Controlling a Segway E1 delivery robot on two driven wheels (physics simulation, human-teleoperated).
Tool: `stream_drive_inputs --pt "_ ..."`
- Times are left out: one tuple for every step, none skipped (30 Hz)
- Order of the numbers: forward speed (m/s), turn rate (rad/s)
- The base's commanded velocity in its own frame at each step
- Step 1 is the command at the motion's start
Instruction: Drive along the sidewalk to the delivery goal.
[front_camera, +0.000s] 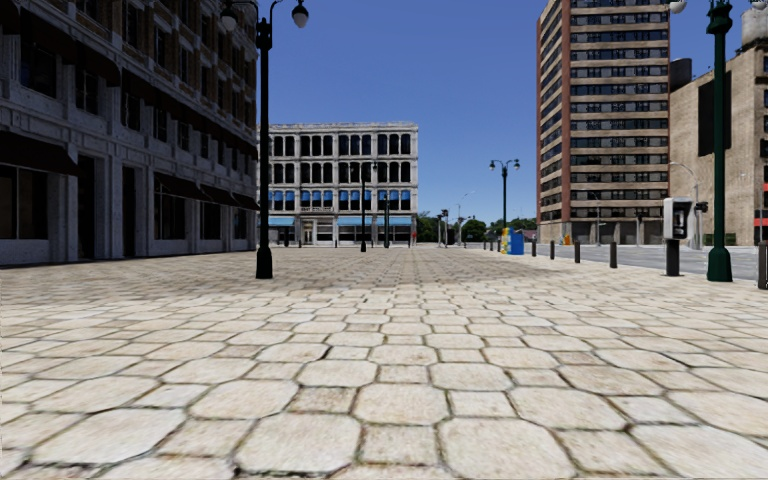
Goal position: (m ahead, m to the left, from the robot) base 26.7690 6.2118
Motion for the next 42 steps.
stream_drive_inputs --pt "2.0 0.0" --pt "2.0 0.0" --pt "2.0 0.0" --pt "2.0 0.0" --pt "2.0 0.0" --pt "2.0 0.0" --pt "2.0 0.0" --pt "2.0 0.0" --pt "2.0 0.0" --pt "2.0 0.0" --pt "2.0 0.0" --pt "2.0 0.0" --pt "2.0 0.0" --pt "2.0 0.0" --pt "2.0 0.0" --pt "2.0 0.0" --pt "2.0 0.0" --pt "2.0 0.0" --pt "2.0 0.0" --pt "2.0 0.0" --pt "2.0 0.0" --pt "2.0 0.0" --pt "2.0 0.0" --pt "2.0 0.0" --pt "2.0 0.0" --pt "2.0 0.0" --pt "2.0 0.0" --pt "2.0 0.0" --pt "2.0 0.0" --pt "2.0 0.0" --pt "2.0 0.0" --pt "2.0 0.0" --pt "2.0 0.0" --pt "2.0 0.0" --pt "2.0 0.0" --pt "2.0 0.0" --pt "2.0 0.0" --pt "2.0 0.0" --pt "2.0 0.0" --pt "2.0 0.0" --pt "2.0 0.0" --pt "2.0 0.0"
